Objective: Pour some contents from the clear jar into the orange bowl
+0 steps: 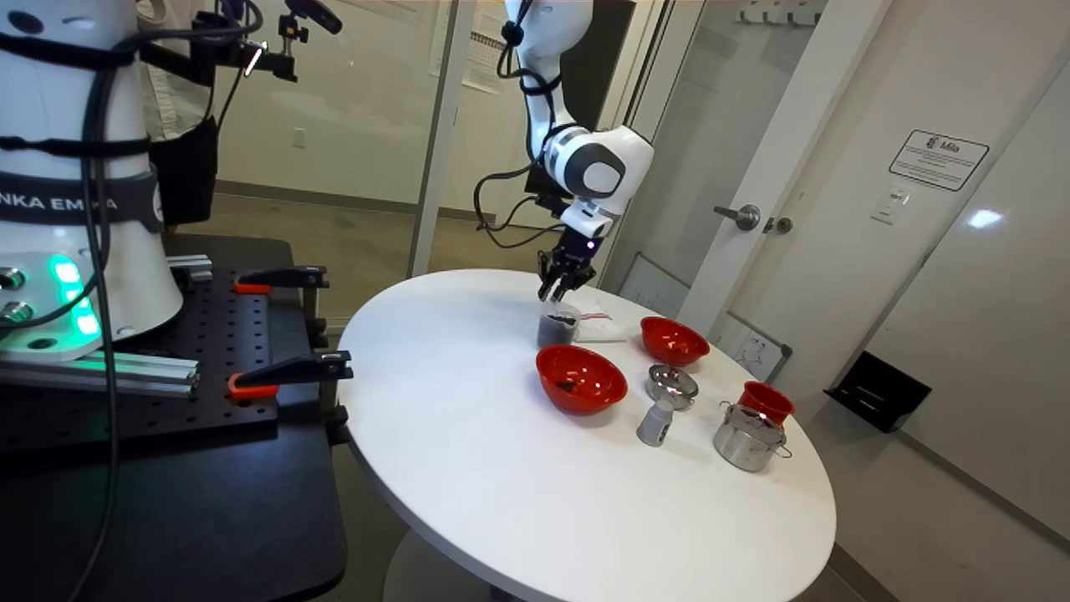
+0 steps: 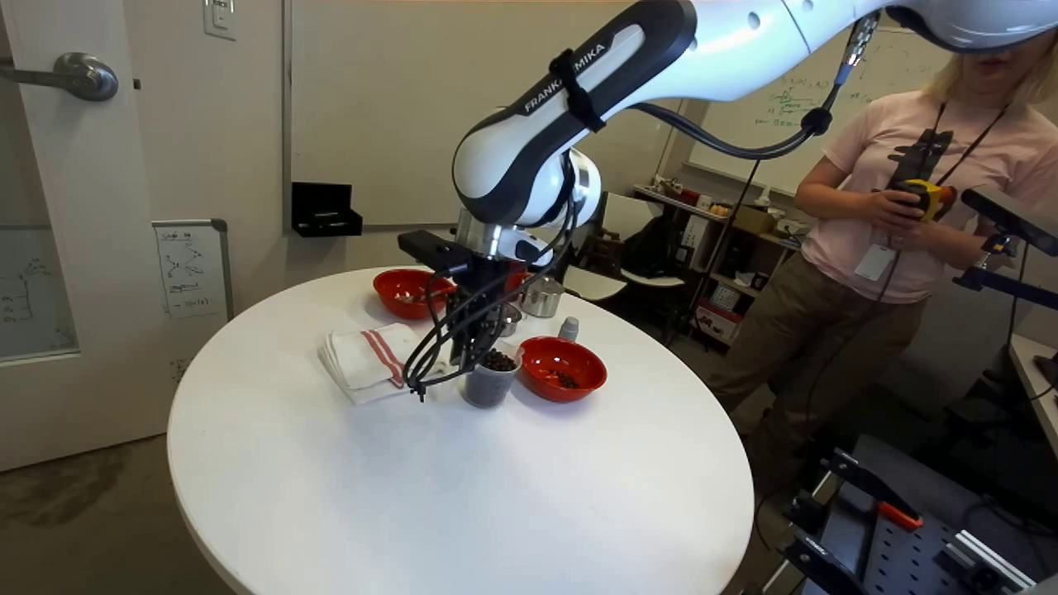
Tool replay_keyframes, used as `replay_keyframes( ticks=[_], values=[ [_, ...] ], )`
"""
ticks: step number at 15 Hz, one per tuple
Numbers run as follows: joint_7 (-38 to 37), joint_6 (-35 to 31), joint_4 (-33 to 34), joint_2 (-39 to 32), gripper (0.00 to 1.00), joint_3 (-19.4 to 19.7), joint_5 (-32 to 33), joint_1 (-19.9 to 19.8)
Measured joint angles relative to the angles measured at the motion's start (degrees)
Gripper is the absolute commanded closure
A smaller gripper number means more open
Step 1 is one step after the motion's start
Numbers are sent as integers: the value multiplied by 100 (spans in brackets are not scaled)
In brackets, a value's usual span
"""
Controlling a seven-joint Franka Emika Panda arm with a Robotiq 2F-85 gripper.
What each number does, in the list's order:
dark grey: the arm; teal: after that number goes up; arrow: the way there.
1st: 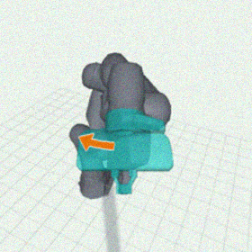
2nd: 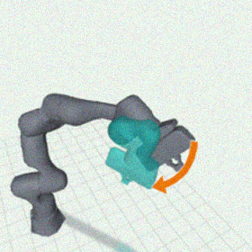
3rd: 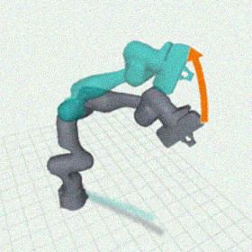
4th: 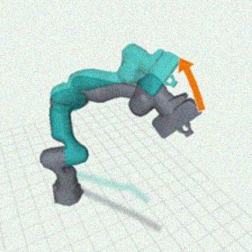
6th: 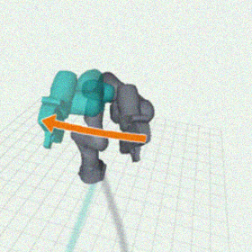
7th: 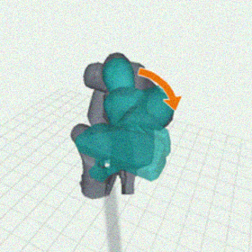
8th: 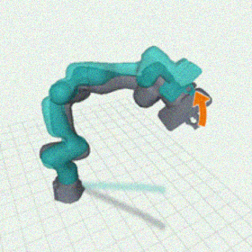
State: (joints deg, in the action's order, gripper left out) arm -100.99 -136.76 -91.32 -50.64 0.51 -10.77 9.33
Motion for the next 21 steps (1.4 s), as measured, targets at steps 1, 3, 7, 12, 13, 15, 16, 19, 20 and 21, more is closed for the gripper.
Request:
replay_keyframes(
  ticks=[1,3,7,12,13,15,16,19,20,21],
  values=[
    [0,-119,5,15,93,1,1,6],
    [0,-317,-13,104,93,3,1,26],
    [-3,-545,-282,510,93,-13,-1,139],
    [149,-397,-963,1068,93,-43,-4,40],
    [237,-310,-1095,1169,93,-42,-4,-21],
    [485,-91,-1309,1376,93,-41,-4,-167],
    [658,37,-1387,1484,93,-42,-4,-245],
    [1283,369,-1555,1807,93,-73,-84,-489],
    [1547,471,-1605,1922,93,-104,-183,-584],
    [1818,569,-1643,2024,93,-141,-322,-680]
  ],
)
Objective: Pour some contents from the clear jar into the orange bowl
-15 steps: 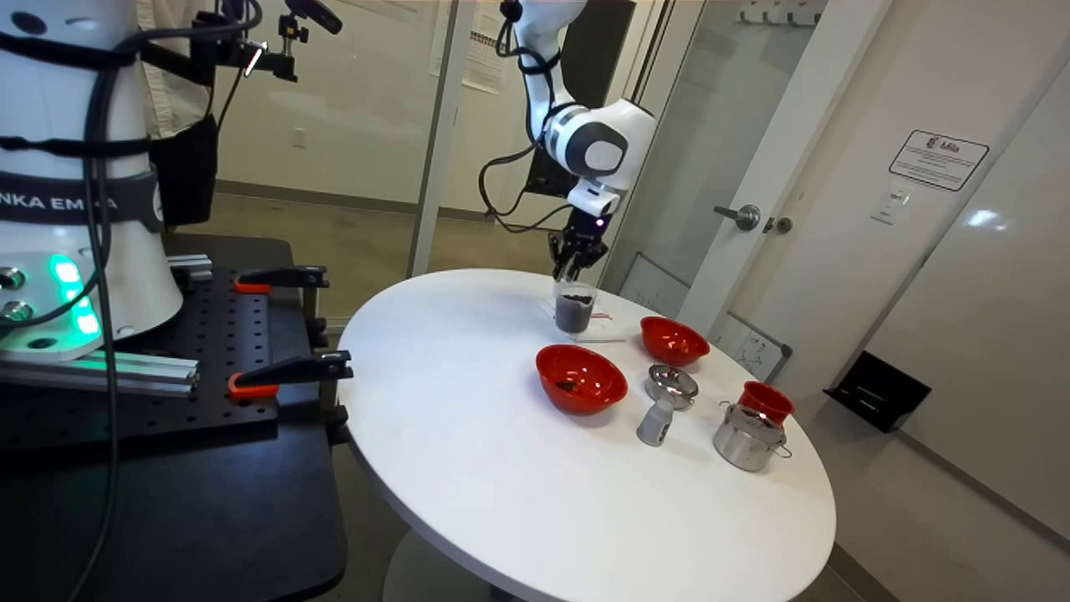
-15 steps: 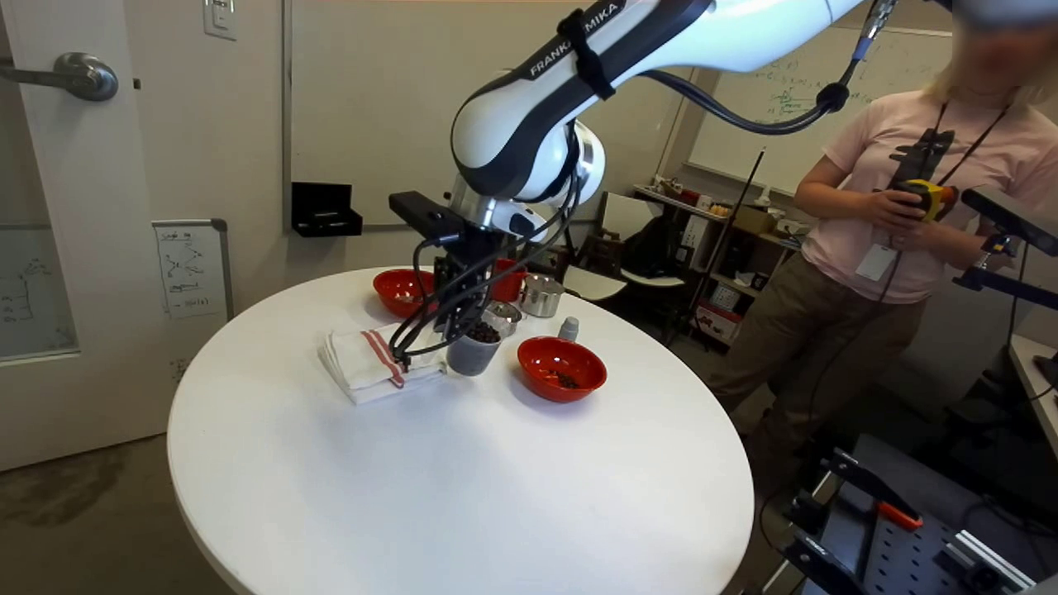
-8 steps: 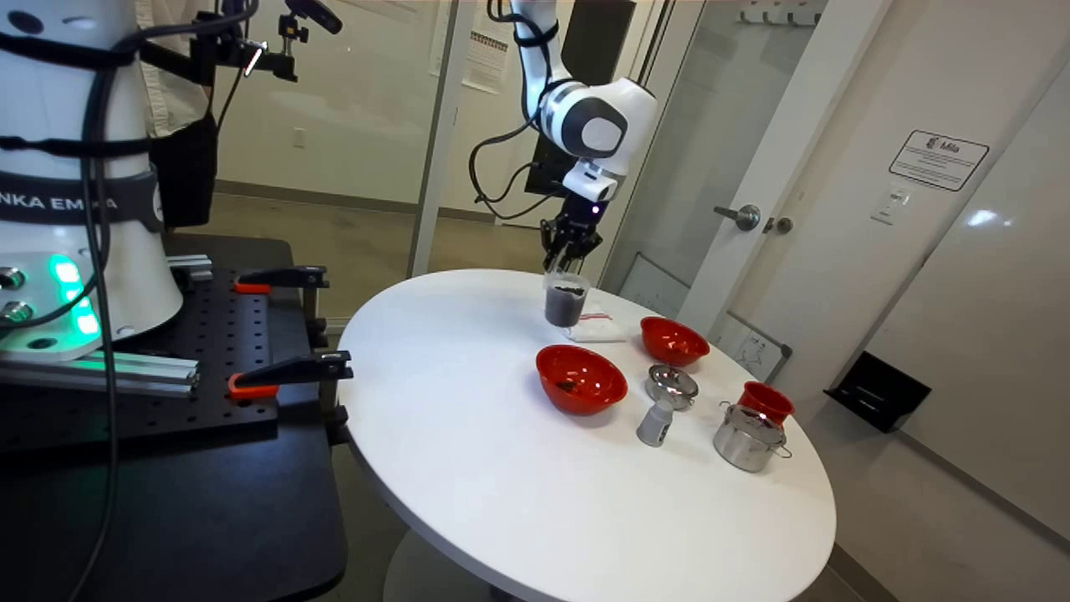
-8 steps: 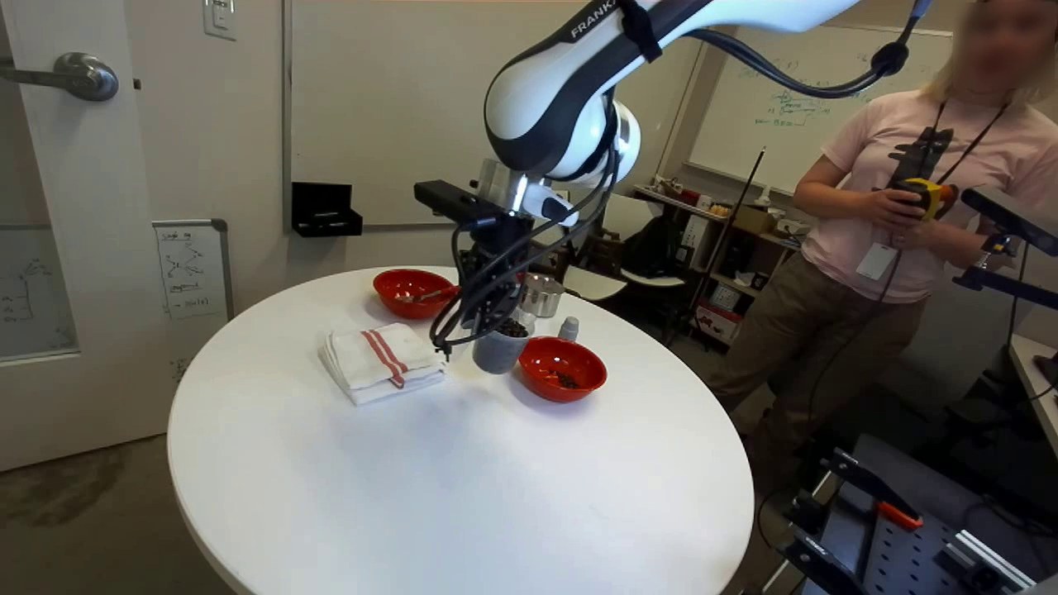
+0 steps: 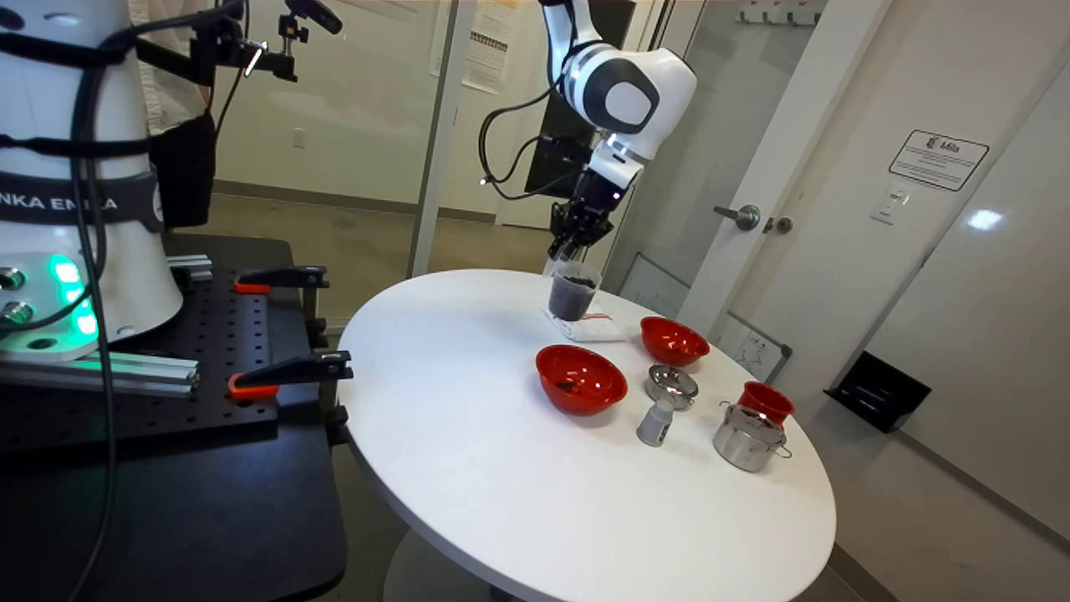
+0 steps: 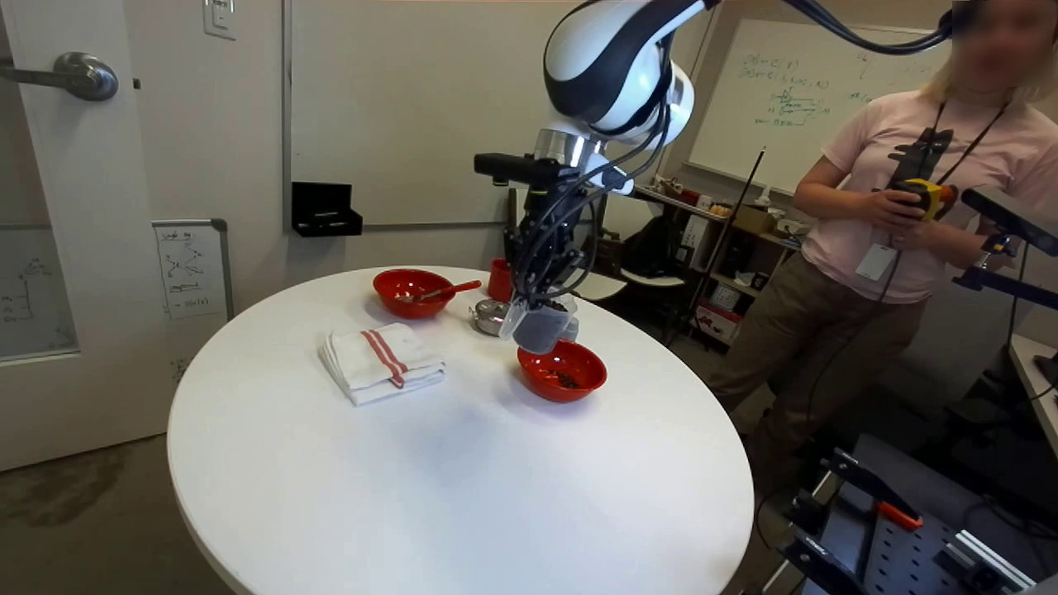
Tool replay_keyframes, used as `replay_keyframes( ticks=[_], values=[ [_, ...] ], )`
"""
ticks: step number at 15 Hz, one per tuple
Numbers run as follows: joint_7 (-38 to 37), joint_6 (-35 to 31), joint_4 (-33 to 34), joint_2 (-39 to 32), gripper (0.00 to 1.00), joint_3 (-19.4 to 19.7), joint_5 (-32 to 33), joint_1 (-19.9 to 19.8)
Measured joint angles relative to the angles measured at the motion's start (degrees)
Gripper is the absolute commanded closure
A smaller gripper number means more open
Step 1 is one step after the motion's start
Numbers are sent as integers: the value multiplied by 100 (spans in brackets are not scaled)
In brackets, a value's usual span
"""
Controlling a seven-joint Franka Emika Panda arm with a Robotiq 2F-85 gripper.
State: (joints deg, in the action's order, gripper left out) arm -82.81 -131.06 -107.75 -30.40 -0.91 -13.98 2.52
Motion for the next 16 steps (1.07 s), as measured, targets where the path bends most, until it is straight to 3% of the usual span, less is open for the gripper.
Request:
replay_keyframes(
  ticks=[4,10,11,14,15,16],
  values=[
    [1068,517,-82,357,93,-113,-766,-388],
    [1750,1318,-98,592,93,3,-1306,-704],
    [1843,1486,-93,606,73,47,-1312,-746],
    [2054,1674,-91,642,73,124,-1312,-807],
    [2075,1681,-91,646,93,125,-1312,-807],
    [2081,1683,-91,647,93,125,-1312,-802]
  ],
)
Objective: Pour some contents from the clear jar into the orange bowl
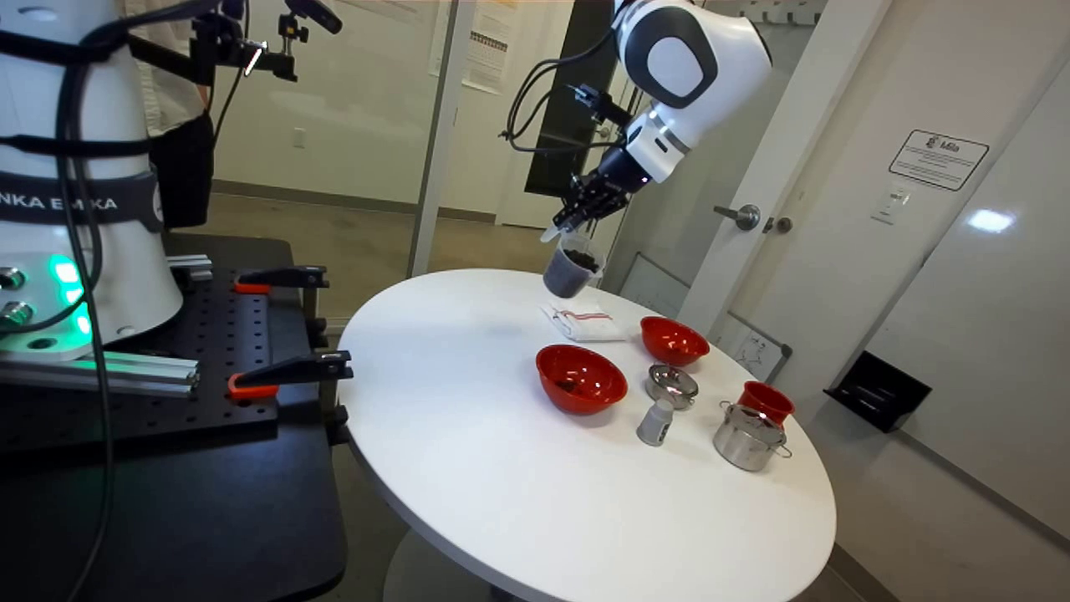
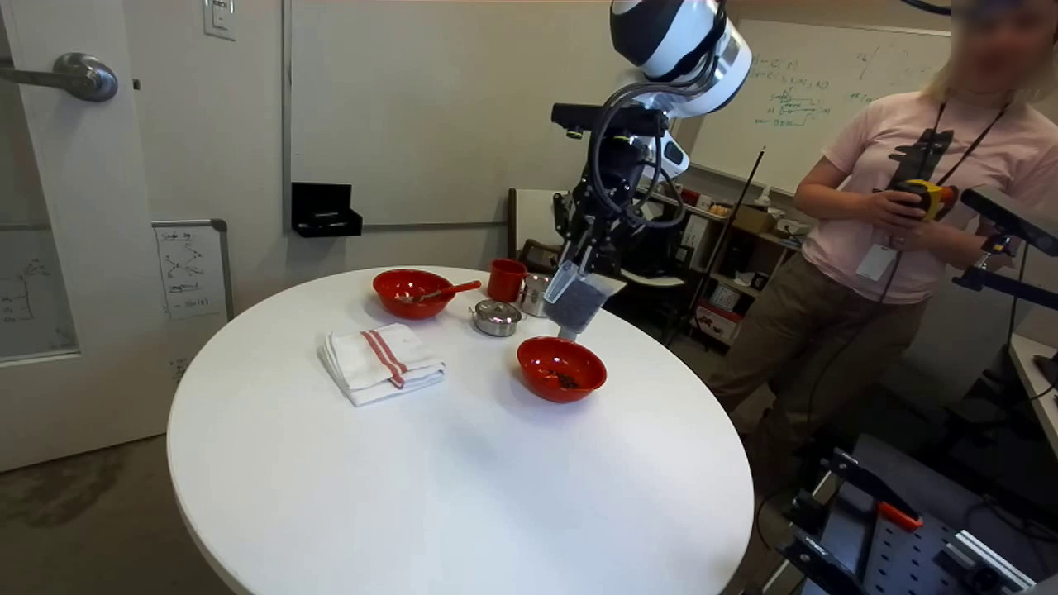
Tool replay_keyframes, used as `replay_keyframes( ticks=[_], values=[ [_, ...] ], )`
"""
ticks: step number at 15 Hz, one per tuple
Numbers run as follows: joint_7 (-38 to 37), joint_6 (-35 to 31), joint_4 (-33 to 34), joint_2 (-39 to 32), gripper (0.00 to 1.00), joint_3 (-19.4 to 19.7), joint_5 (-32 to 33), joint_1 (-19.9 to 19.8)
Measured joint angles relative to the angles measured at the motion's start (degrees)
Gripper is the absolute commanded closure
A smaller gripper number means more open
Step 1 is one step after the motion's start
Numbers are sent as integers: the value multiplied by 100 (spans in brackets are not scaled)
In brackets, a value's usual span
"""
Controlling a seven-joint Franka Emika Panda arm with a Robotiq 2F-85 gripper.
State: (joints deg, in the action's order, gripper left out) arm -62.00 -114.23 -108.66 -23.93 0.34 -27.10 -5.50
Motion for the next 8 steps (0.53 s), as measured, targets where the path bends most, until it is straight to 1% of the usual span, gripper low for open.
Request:
replay_keyframes(
  ticks=[4,8],
  values=[
    [3,81,128,-224,93,-6,-81,46],
    [2,341,649,-831,93,-6,-293,13]
  ],
)
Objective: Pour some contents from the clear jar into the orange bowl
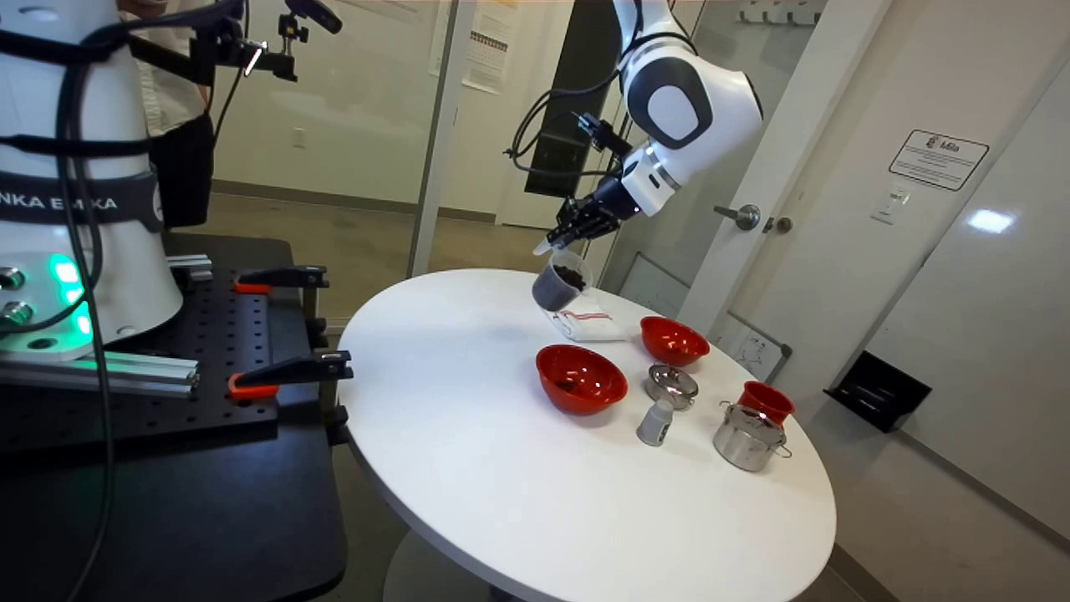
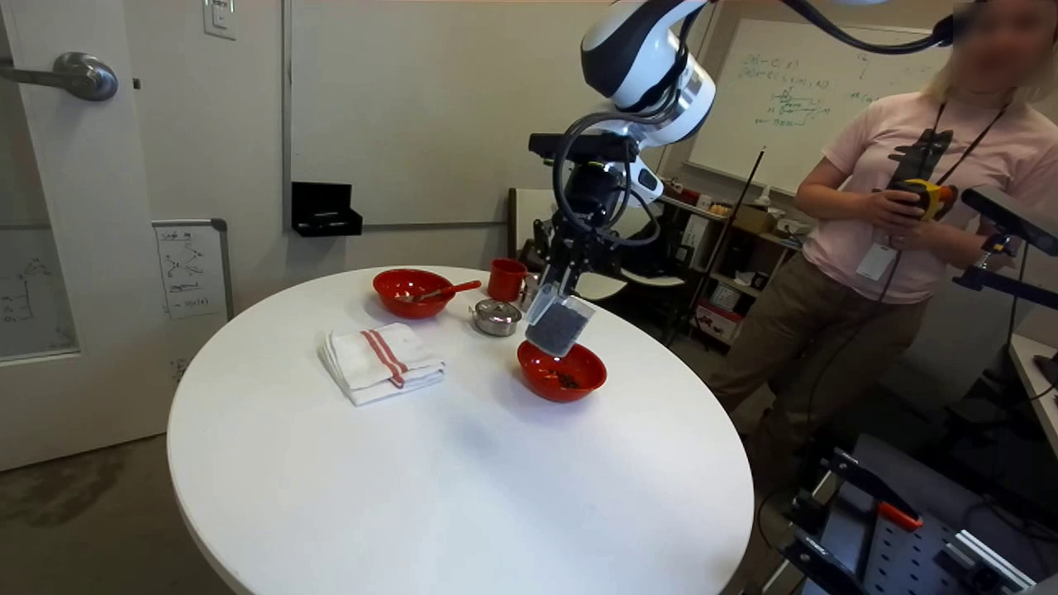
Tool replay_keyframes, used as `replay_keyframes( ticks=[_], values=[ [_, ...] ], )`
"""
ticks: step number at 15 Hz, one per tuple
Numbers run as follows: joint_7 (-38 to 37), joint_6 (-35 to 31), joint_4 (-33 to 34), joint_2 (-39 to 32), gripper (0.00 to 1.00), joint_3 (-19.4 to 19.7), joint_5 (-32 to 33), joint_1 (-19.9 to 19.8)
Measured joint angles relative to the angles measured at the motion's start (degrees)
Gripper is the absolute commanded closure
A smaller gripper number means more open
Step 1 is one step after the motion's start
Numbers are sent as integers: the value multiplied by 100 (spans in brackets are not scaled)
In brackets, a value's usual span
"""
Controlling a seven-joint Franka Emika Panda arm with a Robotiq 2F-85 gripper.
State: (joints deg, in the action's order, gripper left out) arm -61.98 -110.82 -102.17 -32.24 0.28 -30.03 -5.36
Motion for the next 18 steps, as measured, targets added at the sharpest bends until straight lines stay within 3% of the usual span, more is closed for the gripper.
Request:
replay_keyframes(
  ticks=[5,13,18],
  values=[
    [299,767,706,-555,93,-2,-558,-252],
    [915,1957,1063,-608,93,291,-1718,-1038],
    [918,2320,1258,-738,93,444,-1971,-1120]
  ],
)
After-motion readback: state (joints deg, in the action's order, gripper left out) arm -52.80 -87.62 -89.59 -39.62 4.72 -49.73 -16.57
